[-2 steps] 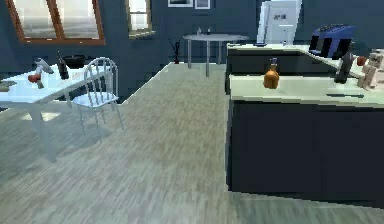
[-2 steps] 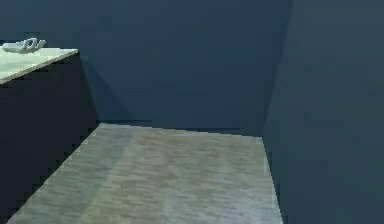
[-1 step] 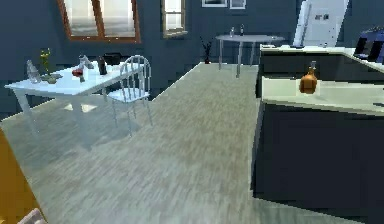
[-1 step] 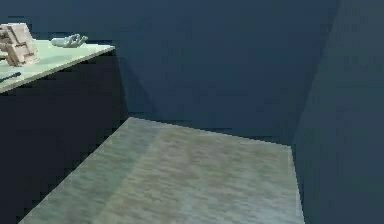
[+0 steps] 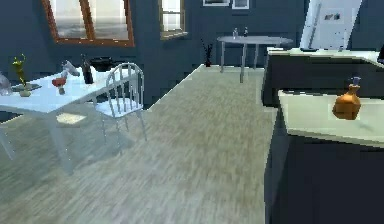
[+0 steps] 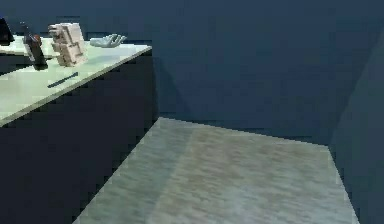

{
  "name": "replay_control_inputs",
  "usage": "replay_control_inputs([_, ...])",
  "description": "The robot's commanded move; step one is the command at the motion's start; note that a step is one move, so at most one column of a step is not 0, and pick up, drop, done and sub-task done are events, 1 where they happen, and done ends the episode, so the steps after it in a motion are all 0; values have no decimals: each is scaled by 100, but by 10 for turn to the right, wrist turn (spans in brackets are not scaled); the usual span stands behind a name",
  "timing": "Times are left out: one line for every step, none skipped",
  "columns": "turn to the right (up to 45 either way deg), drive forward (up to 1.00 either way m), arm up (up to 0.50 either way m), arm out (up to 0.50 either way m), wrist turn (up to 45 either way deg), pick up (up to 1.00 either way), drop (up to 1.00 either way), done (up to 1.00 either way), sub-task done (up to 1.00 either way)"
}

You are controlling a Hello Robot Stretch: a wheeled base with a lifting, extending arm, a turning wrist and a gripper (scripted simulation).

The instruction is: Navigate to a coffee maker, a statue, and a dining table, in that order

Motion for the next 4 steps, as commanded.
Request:
replay_control_inputs([-90,0,0,0,0,0,0,0,0])
replay_control_inputs([0,65,0,0,0,0,0,0,0])
replay_control_inputs([210,0,0,0,0,0,0,0,0])
replay_control_inputs([0,100,0,0,0,0,0,0,0])
